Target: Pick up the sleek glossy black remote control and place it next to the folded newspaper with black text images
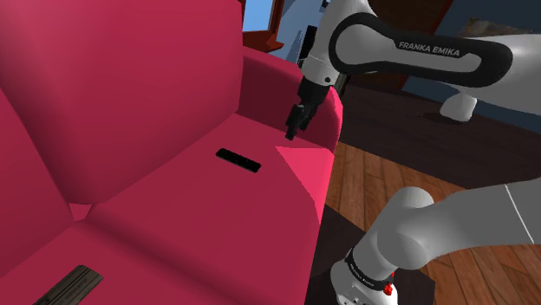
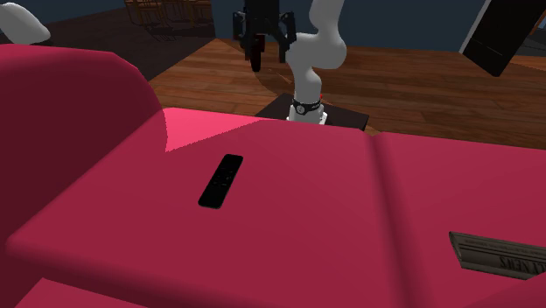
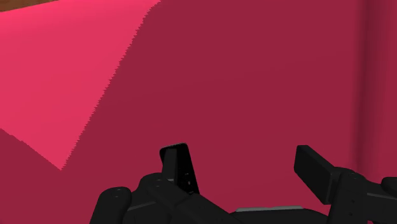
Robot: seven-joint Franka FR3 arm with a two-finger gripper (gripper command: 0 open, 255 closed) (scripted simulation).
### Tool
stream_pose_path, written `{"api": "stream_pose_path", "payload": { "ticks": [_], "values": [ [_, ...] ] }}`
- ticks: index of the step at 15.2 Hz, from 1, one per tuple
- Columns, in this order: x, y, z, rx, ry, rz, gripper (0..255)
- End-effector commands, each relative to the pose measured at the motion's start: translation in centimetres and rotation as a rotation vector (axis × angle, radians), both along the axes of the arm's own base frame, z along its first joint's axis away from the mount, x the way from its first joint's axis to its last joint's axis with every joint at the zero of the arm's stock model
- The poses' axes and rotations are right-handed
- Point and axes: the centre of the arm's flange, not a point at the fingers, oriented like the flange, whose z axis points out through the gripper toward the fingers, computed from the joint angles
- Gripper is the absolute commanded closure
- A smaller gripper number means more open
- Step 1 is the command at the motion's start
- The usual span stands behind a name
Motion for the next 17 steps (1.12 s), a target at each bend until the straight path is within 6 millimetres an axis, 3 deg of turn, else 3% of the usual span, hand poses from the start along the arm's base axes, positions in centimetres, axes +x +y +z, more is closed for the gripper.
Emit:
{"api": "stream_pose_path", "payload": {
  "ticks": [1,17],
  "values": [
    [2.0,-0.1,-1.7,-0.007,0.000,0.005,0],
    [17.4,0.5,-16.4,-0.057,0.016,0.041,0]
  ]
}}
